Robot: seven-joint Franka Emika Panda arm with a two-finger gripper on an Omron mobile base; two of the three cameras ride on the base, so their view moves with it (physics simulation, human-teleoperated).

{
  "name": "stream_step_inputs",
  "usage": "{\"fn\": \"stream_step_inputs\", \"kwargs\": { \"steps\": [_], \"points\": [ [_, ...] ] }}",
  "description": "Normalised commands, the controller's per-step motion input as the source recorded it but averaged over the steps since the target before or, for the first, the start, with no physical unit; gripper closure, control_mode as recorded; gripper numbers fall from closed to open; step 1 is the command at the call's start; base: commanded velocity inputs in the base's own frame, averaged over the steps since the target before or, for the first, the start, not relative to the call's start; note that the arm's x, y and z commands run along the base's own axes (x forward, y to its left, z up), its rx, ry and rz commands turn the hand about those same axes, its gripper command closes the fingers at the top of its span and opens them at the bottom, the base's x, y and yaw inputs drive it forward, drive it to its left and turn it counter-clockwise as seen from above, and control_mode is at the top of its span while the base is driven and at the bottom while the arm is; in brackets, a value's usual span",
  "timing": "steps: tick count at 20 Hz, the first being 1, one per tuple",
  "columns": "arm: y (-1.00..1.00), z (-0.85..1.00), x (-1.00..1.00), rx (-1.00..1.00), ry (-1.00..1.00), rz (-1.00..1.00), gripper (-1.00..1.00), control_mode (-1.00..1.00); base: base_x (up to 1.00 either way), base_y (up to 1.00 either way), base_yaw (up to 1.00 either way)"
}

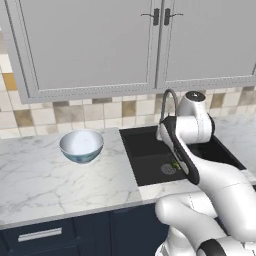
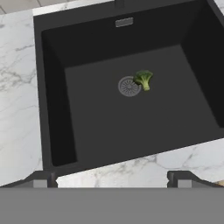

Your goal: Pick the squashs from the cabinet and place them in one bowl. Pick the broccoli from the sink and place it in the other bowl.

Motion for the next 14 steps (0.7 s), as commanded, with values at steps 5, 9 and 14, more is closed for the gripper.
{"fn": "stream_step_inputs", "kwargs": {
  "steps": [5,9,14],
  "points": [
    [-0.31,-0.13,0.17,0.02,0.00,0.04,-1.00,-1.00,0.00,0.00,0.00],
    [-0.46,-0.18,0.27,0.03,0.00,0.09,-1.00,-1.00,0.00,0.00,0.00],
    [-0.31,-0.11,0.32,0.02,0.00,0.10,-1.00,-1.00,0.00,0.00,0.00]
  ]
}}
